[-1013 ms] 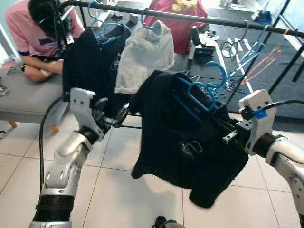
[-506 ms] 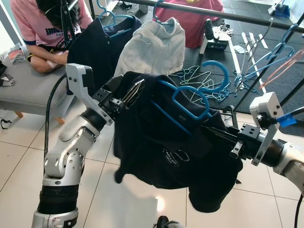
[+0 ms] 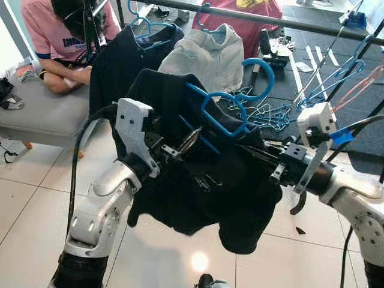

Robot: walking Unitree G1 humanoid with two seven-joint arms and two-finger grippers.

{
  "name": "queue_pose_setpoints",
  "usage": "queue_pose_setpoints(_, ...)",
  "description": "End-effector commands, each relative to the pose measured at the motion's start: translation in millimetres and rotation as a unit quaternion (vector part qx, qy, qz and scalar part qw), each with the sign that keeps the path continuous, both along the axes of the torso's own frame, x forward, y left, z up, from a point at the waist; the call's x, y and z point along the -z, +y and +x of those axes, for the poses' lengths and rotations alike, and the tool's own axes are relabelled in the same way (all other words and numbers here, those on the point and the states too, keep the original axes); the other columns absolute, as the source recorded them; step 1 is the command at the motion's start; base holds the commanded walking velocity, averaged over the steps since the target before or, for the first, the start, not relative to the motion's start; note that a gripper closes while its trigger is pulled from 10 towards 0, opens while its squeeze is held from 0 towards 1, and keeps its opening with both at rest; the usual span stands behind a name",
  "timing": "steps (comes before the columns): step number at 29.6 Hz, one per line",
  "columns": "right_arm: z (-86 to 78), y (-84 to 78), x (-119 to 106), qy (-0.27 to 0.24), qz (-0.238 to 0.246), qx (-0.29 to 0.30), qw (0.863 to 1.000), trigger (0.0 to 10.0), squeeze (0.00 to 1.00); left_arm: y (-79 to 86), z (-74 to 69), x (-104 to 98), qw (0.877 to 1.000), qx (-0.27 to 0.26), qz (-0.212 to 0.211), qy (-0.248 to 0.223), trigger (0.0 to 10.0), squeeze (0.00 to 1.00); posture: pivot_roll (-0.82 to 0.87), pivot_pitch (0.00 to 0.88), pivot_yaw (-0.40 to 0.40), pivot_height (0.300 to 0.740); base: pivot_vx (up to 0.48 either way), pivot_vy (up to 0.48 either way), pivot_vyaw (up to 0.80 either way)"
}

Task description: Hang hanger

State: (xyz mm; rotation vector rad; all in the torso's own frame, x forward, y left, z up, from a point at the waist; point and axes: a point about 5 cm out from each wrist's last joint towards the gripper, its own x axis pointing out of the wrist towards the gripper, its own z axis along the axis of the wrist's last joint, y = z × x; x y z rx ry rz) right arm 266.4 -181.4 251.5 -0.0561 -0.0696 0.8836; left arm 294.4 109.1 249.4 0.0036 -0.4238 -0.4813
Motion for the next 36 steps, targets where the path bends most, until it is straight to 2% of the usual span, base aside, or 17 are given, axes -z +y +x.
queue_pose_setpoints(1,-1.5,5.4,-5,-0.018,0.009,-0.016,1.0,0.0,0.0,4.3,-1.6,-8,0.999,-0.041,0.0,-0.032,10.0,1.0,-0.06,0.186,-0.049,0.74,0.0,0.0,0.0)
queue_pose_setpoints(3,-1.1,5.1,-4,-0.016,0.007,-0.014,1.0,0.0,0.0,9.3,-4.1,-19,0.994,-0.075,0.018,-0.073,10.0,1.0,-0.07,0.185,-0.049,0.74,0.0,0.0,0.0)
queue_pose_setpoints(6,0.0,4.0,-3,-0.014,0.005,-0.011,1.0,0.0,0.0,15.8,-5.1,-28,0.99,-0.101,0.022,-0.093,10.0,1.0,-0.07,0.185,-0.049,0.74,0.0,0.0,0.0)
queue_pose_setpoints(10,1.1,4.2,-3,-0.015,0.006,-0.01,1.0,0.0,0.0,16.3,-4.7,-28,0.99,-0.105,0.026,-0.09,10.0,1.0,-0.06,0.187,-0.048,0.74,0.0,0.0,0.0)
queue_pose_setpoints(11,1.0,5.1,-4,-0.016,0.007,-0.012,1.0,0.0,0.0,13.3,-4.3,-24,0.991,-0.098,0.031,-0.084,10.0,0.2,-0.06,0.189,-0.046,0.74,0.0,0.0,0.0)
queue_pose_setpoints(13,0.9,5.7,-5,-0.016,0.007,-0.014,1.0,0.0,0.0,11.1,-4.1,-21,0.992,-0.093,0.034,-0.08,10.0,0.2,-0.06,0.189,-0.046,0.74,0.0,0.0,0.0)
queue_pose_setpoints(14,0.7,6.7,-5,-0.017,0.008,-0.015,1.0,0.0,0.0,5.0,-3.3,-15,0.994,-0.077,0.048,-0.066,10.0,0.0,-0.07,0.19,-0.046,0.74,0.0,0.0,0.0)
queue_pose_setpoints(16,0.1,8.3,-5,-0.017,0.009,-0.018,1.0,0.0,0.0,-9.5,-4.2,-4,0.994,-0.044,0.083,-0.059,10.0,0.0,-0.07,0.192,-0.046,0.74,0.0,0.0,0.0)
queue_pose_setpoints(23,-1.8,9.8,-4,-0.015,0.012,-0.021,1.0,0.0,0.0,-19.3,-1.4,-1,0.994,-0.037,0.081,-0.057,10.0,0.0,-0.08,0.196,-0.04,0.74,0.0,0.0,0.0)
queue_pose_setpoints(27,-5.3,13.3,-5,-0.013,0.016,-0.033,0.999,0.0,0.0,-14.2,4.8,2,0.99,-0.064,0.113,-0.056,10.0,0.0,-0.08,0.196,-0.038,0.74,0.0,0.0,0.0)
queue_pose_setpoints(30,-7.1,15.8,-4,-0.012,0.021,-0.039,0.999,0.0,0.0,-4.6,10.3,2,0.982,-0.109,0.138,-0.062,10.0,0.0,-0.08,0.196,-0.038,0.74,0.0,0.0,0.0)
queue_pose_setpoints(36,-7.4,20.7,-3,-0.01,0.027,-0.048,0.998,0.0,0.0,7.9,16.4,5,0.976,-0.155,0.143,-0.051,10.0,0.0,-0.07,0.199,-0.036,0.74,0.0,0.0,0.0)
